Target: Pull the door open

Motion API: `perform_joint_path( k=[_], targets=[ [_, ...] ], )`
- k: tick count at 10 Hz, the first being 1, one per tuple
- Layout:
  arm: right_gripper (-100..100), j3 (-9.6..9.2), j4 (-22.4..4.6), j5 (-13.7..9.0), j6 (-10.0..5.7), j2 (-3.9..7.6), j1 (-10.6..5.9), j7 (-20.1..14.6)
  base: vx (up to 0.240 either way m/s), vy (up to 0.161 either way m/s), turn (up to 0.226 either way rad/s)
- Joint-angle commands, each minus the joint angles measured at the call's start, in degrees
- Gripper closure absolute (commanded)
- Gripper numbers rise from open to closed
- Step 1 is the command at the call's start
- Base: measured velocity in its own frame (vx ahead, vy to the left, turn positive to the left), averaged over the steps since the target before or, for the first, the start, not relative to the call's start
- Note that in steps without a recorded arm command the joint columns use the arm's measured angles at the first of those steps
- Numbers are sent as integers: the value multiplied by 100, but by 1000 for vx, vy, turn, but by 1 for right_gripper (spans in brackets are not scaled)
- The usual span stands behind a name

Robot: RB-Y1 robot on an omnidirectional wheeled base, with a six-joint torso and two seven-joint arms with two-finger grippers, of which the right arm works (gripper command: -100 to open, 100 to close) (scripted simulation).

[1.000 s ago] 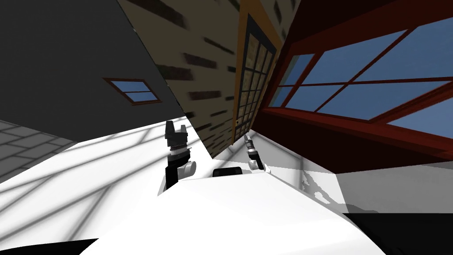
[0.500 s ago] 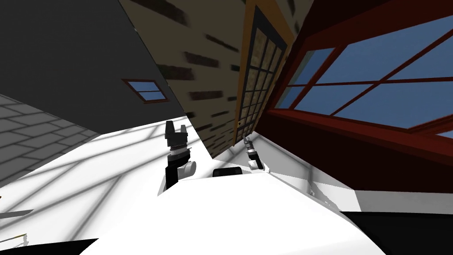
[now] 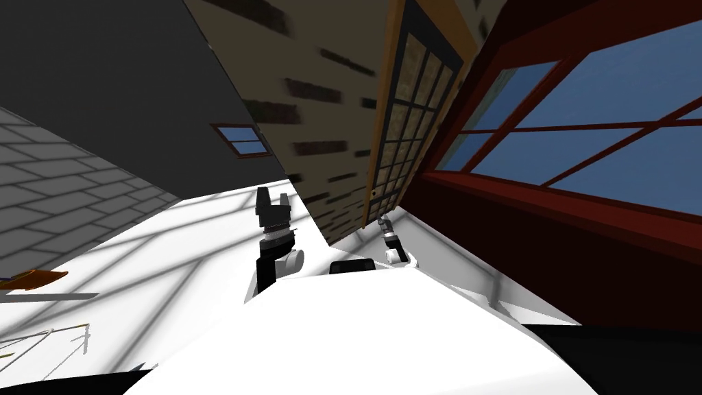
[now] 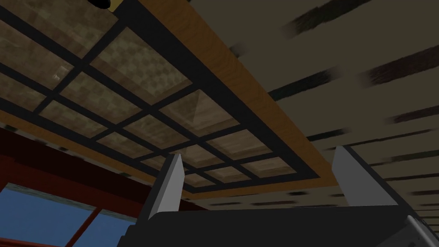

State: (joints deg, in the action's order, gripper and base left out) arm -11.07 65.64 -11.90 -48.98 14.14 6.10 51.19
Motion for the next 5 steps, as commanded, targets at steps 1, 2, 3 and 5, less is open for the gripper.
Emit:
perform_joint_path(
  k=[1,2,3,5],
  targets=[
    [-100,-45,-185,-49,-47,39,-54,151,63,-93,135],
    [-100,-71,-316,-80,-77,63,-101,235,59,-80,150],
    [-100,-97,-446,-111,-107,86,-147,320,56,-90,150],
    [-100,-149,-703,-172,-167,133,-239,486,49,-89,147]
  ],
)
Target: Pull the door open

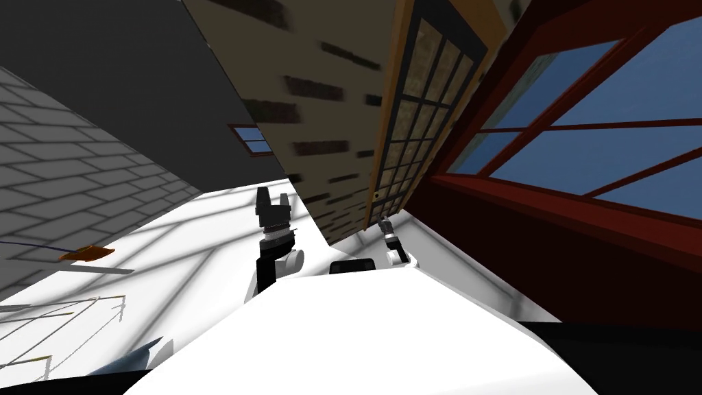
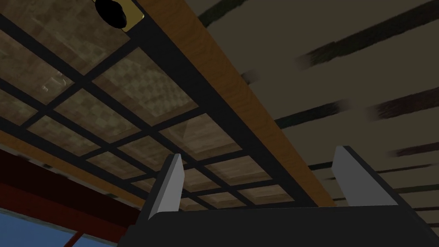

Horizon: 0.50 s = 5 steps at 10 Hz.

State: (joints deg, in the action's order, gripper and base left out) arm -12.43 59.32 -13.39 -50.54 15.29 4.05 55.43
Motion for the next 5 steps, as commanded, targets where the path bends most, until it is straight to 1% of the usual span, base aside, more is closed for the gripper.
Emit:
perform_joint_path(
  k=[1,5],
  targets=[
    [-100,-38,-194,-51,-38,40,-78,141,46,-99,152],
    [-100,-136,-684,-166,-152,126,-253,459,48,-84,130]
  ],
)
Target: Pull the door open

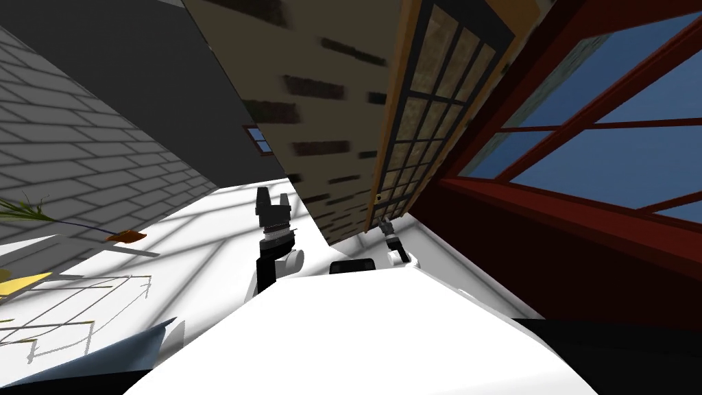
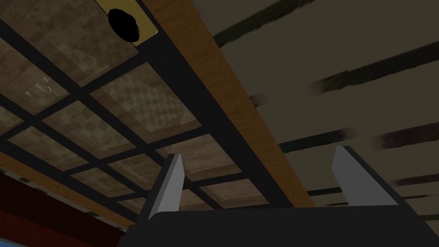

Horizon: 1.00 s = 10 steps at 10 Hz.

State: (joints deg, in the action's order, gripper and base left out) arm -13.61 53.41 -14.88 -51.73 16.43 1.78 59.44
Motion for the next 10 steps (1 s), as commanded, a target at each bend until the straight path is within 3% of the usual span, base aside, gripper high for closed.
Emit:
perform_joint_path(
  k=[1,10],
  targets=[
    [-100,-43,-215,-46,-62,34,-70,138,29,-89,130],
    [-100,-259,-1295,-301,-312,217,-456,838,38,-93,129]
  ],
)
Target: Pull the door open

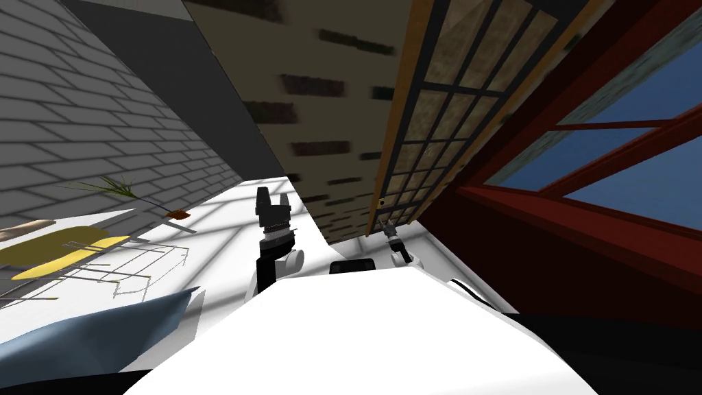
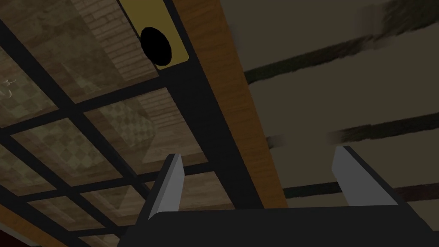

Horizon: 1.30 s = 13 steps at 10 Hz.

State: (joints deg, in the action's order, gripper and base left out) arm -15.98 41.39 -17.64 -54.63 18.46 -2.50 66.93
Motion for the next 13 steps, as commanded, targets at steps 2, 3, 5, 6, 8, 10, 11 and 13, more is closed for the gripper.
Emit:
perform_joint_path(
  k=[2,3,5,6,8,10,11,13],
  targets=[
    [-100,-60,-284,-70,-66,45,-96,213,33,-122,142],
    [-100,-98,-475,-115,-110,76,-165,336,40,-124,167],
    [-100,-131,-641,-155,-149,103,-224,444,37,-111,107],
    [-100,-162,-793,-190,-184,128,-278,543,20,-96,115],
    [-100,-207,-1021,-244,-237,165,-360,691,25,-113,139],
    [-100,-264,-1303,-311,-302,209,-461,874,53,-117,152],
    [-100,-285,-1409,-336,-326,226,-499,942,14,-141,148],
    [-100,-296,-1514,-339,-366,217,-542,948,-2,-82,74]
  ],
)
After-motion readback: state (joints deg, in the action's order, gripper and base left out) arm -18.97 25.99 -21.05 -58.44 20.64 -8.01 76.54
